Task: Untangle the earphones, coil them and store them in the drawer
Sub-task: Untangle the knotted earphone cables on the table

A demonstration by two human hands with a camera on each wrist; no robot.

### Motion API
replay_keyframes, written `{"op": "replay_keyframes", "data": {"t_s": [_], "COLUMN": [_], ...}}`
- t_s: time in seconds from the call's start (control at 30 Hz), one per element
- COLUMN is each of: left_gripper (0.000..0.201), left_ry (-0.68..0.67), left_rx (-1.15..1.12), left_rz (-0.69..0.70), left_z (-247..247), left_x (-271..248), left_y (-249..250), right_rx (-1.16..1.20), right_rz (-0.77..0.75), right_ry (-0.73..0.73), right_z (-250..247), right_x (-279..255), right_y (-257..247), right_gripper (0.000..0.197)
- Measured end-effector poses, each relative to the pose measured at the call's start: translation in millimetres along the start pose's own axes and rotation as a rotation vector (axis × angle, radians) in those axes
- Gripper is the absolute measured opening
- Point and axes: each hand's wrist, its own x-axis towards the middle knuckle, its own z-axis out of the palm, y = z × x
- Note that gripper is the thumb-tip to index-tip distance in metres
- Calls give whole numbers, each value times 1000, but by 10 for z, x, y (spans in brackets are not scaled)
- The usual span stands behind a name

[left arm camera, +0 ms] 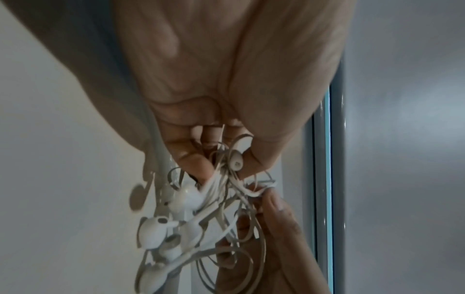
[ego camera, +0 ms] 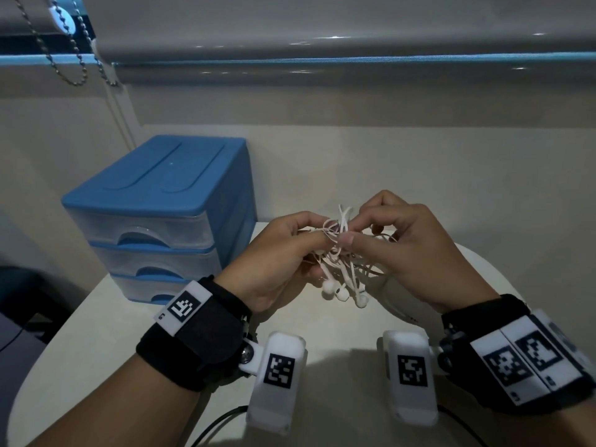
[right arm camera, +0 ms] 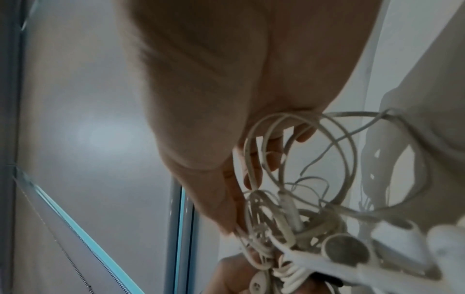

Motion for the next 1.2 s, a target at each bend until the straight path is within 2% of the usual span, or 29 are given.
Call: {"op": "replay_keyframes", "data": {"t_s": [0.13, 0.2, 0.3, 0.4, 0.53, 0.73, 0.9, 0.97, 1.03, 1.1, 1.2], "left_gripper": [18, 17, 17, 19, 20, 26, 31, 31, 31, 31, 35], "left_ry": [47, 65, 85, 111, 123, 146, 220, 232, 224, 196, 155], "left_rx": [-71, -86, -80, -81, -72, -30, 68, 97, 77, 34, 32], "left_rz": [25, 29, 29, 34, 43, 52, 88, 99, 114, 122, 135], "left_z": [4, 10, 13, 17, 22, 40, 24, 38, 61, 86, 131], "left_x": [13, 20, 25, 26, 24, 32, 47, 27, 4, -19, -58], "left_y": [-1, -5, -2, 3, -4, 9, 4, 30, 48, 64, 69], "right_rx": [178, 240, 355, 493, 475, 428, 175, 192, 353, 508, 540], "right_rz": [28, 64, 86, 79, 76, 149, 148, 132, 116, 121, 163], "right_ry": [157, 227, 264, 273, 296, 292, 407, 441, 415, 329, 228], "right_z": [-58, -85, -77, -61, -74, -61, -143, -146, -124, -112, -137], "right_x": [30, 55, 77, 75, 90, 101, 94, 88, 87, 87, 72], "right_y": [-15, -3, -5, -27, 25, 56, 74, 69, 50, 31, 24], "right_gripper": [11, 21, 34, 32, 27, 28, 32, 31, 27, 27, 29]}}
